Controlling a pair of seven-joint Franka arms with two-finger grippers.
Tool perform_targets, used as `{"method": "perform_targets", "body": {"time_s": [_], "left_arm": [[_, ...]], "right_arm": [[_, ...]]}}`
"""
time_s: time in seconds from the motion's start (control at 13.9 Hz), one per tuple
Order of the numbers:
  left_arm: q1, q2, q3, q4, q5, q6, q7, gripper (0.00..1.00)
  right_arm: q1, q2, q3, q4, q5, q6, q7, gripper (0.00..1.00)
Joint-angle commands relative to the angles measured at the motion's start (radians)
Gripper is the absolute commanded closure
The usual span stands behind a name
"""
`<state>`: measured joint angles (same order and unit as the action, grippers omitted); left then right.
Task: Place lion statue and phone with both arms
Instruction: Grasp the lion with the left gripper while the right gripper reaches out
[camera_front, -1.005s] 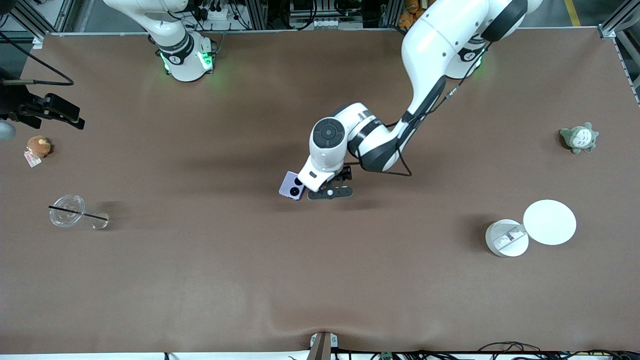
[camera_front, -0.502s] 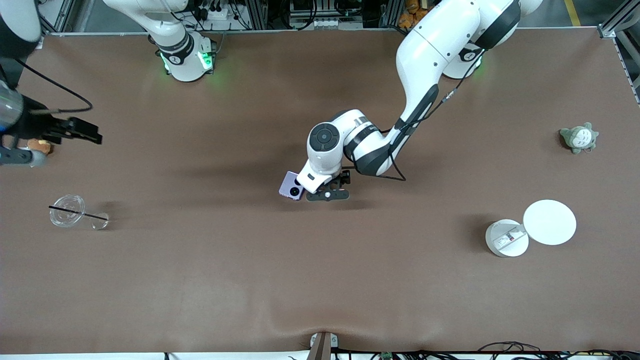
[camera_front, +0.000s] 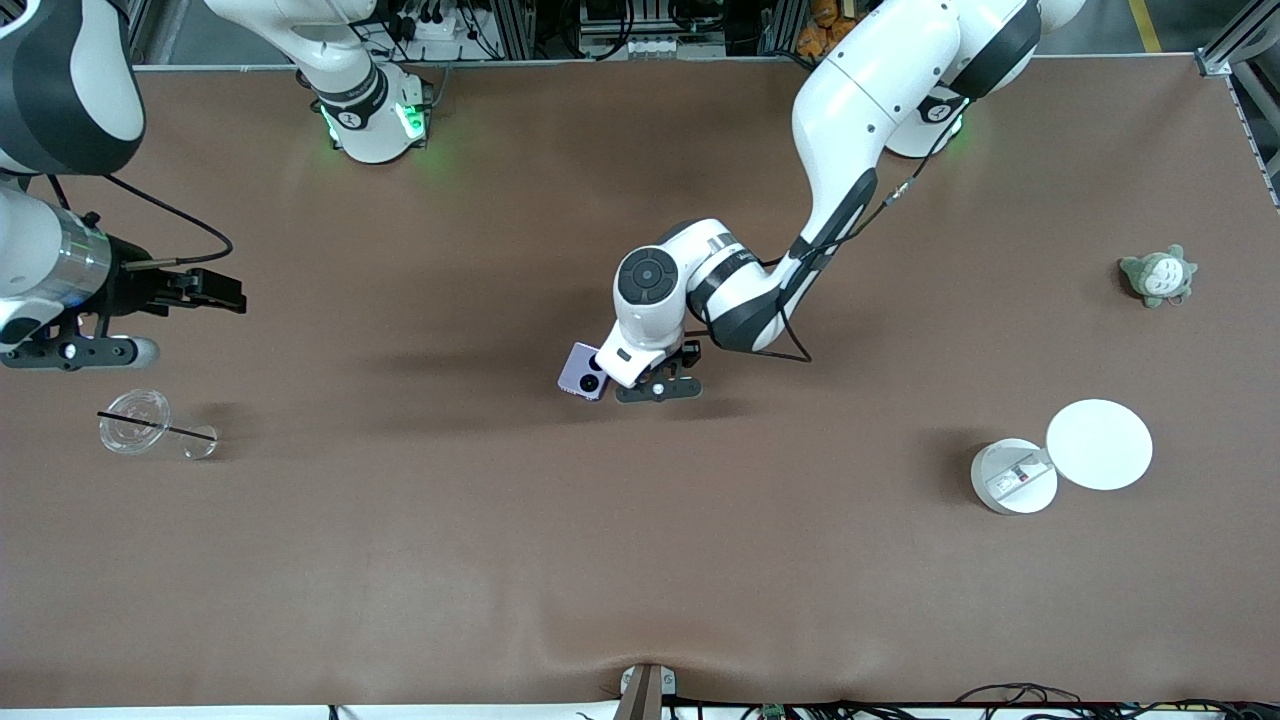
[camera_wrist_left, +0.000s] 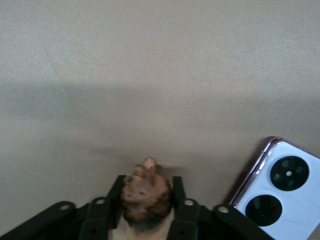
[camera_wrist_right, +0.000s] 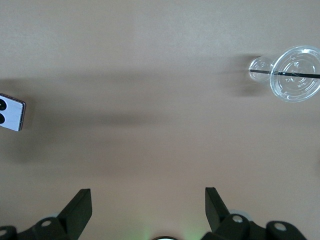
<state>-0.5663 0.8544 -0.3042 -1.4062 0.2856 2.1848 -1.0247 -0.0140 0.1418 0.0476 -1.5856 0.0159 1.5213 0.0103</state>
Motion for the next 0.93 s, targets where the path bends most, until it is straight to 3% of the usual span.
{"method": "perform_targets", "body": {"time_s": [0.0, 0.22, 0.43, 0.72, 0.86], "left_arm": [[-0.012, -0.005, 0.008, 0.012, 0.001, -0.023, -0.023, 1.00], [0.025, -0.034, 0.008, 0.013, 0.006, -0.068, 0.009, 1.00], [0.098, -0.110, 0.004, 0.006, 0.006, -0.189, 0.173, 1.00], [0.259, -0.185, -0.019, -0.019, 0.004, -0.204, 0.397, 1.00], [0.345, -0.206, -0.019, -0.036, 0.003, -0.203, 0.489, 1.00]], "right_arm": [[0.002, 0.019, 0.000, 0.013, 0.021, -0.001, 0.008, 0.00], [0.000, 0.053, -0.002, 0.009, 0.130, -0.001, 0.013, 0.00], [0.049, 0.082, -0.002, 0.000, 0.136, 0.039, 0.043, 0.00], [0.149, 0.128, 0.000, -0.016, 0.168, 0.100, 0.287, 0.00], [0.196, 0.131, -0.002, -0.084, 0.220, 0.192, 0.341, 0.00]]}}
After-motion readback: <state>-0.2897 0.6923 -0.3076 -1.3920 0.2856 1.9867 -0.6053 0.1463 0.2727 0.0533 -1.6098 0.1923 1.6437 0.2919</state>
